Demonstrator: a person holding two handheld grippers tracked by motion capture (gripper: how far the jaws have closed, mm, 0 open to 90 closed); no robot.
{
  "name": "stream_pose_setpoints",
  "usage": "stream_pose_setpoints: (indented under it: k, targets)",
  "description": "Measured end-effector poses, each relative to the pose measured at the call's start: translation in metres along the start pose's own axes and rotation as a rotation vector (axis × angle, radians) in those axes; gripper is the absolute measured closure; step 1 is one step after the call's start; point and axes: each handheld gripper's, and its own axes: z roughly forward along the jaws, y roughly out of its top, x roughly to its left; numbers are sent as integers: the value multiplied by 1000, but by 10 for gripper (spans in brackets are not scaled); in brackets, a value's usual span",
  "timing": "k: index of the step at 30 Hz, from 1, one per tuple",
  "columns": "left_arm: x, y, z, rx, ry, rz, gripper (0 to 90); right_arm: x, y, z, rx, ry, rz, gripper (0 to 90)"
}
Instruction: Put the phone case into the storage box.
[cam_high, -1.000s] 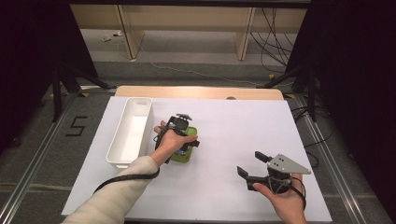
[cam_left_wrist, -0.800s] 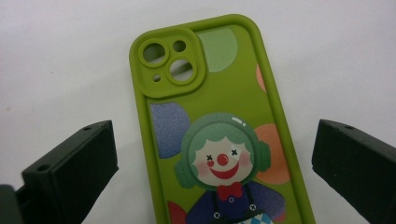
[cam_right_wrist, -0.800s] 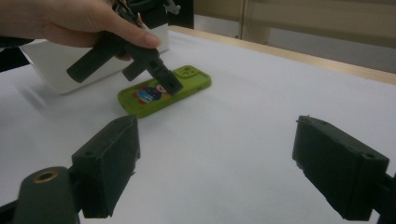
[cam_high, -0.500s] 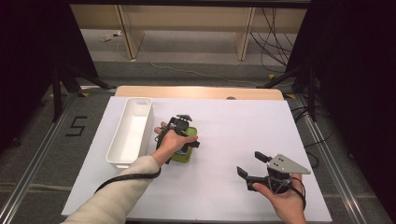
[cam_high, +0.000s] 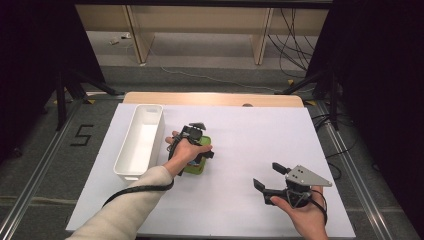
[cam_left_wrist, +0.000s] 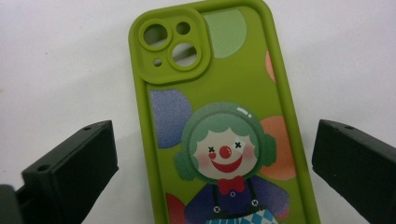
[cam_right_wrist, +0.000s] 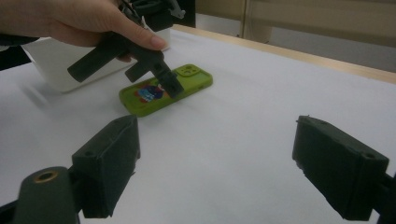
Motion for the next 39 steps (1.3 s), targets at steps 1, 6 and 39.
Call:
stream_pose_setpoints:
  k: [1, 6, 39]
  targets:
    - [0, 0, 0, 8, -2, -2, 0, 0, 0, 0, 0, 0, 0, 162]
    - [0, 0, 1, 14, 2, -10, 0, 0, 0, 0, 0, 2, 0, 162]
    - [0, 2, 9, 56, 8, -45, 0, 0, -1, 1, 7, 9, 3, 163]
